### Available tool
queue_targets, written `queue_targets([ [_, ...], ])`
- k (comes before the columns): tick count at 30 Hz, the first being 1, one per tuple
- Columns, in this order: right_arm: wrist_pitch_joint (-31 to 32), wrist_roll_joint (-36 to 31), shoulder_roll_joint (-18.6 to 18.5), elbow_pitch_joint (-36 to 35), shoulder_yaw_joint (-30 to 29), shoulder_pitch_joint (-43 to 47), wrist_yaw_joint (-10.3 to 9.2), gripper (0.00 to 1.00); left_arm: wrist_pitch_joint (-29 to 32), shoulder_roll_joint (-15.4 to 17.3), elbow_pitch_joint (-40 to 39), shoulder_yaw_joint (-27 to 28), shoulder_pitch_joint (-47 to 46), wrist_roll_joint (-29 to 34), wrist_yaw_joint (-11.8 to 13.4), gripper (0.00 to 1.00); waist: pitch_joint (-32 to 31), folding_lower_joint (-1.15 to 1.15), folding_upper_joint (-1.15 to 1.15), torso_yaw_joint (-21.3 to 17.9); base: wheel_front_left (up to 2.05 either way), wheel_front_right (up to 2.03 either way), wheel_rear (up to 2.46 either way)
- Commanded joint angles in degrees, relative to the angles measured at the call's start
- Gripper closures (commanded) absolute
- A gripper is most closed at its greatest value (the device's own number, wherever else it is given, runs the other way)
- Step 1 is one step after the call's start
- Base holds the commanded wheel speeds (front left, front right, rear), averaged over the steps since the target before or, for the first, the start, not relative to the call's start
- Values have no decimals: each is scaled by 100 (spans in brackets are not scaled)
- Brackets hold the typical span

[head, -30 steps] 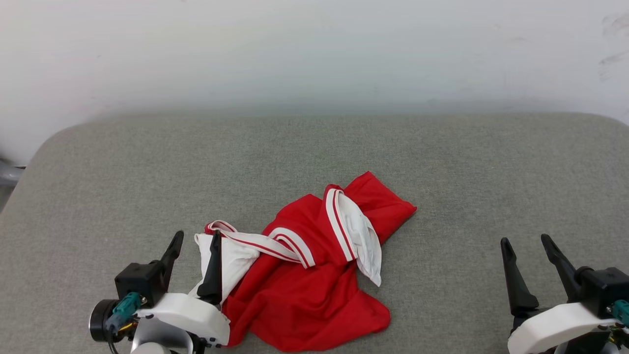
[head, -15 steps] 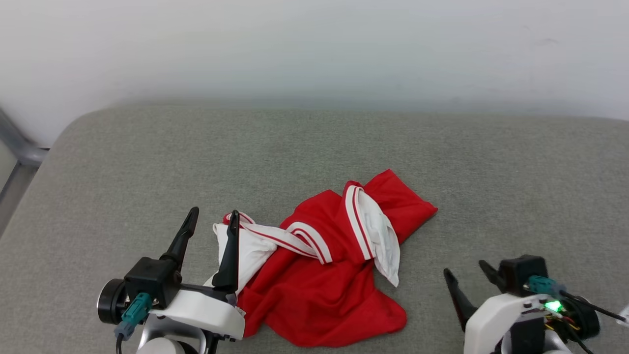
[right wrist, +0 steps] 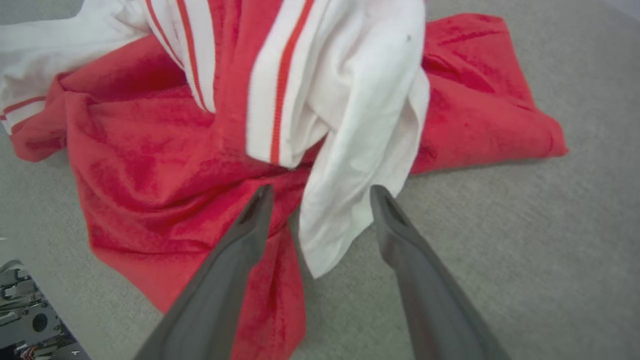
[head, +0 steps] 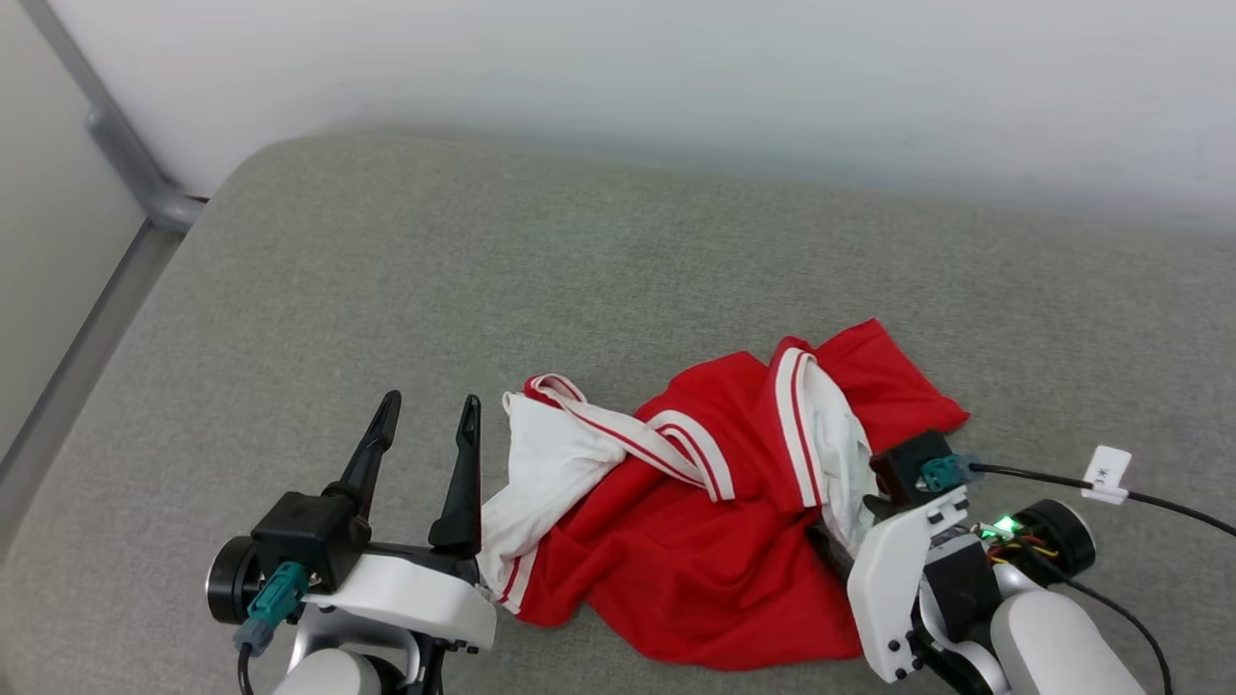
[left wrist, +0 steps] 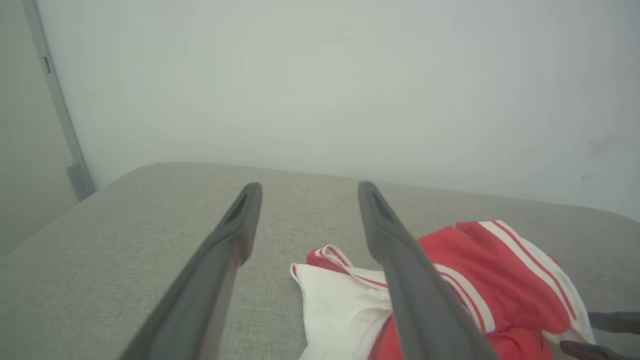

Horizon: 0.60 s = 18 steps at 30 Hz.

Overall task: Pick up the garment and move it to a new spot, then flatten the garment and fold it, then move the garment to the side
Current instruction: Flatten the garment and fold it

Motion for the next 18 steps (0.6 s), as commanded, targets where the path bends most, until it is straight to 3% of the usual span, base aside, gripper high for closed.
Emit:
queue_targets([
  [1,38,47,-104,159,114,-195,-4,0,-30,-40,44,22,-49,9,-39,0,87,0,0,119,0,0,0],
  [4,37,66,-185,407,184,-349,-5,0,-36,-94,99,54,-28,12,-63,0,108,0,0,151,0,0,0],
  [5,-28,68,-172,455,142,-404,-5,55,-38,-109,111,64,-27,20,-68,0,112,0,0,155,0,0,0],
  [6,-57,96,-149,533,130,-434,-4,96,-39,-122,123,76,-18,23,-73,0,104,0,0,152,0,0,0],
  [7,-94,77,-177,591,137,-467,-4,100,-40,-129,129,90,0,28,-76,0,96,0,0,147,0,0,0],
  [18,-488,-154,-397,85,-345,-801,-5,100,-44,-160,186,199,124,54,-145,0,-92,0,0,-117,0,0,0],
])
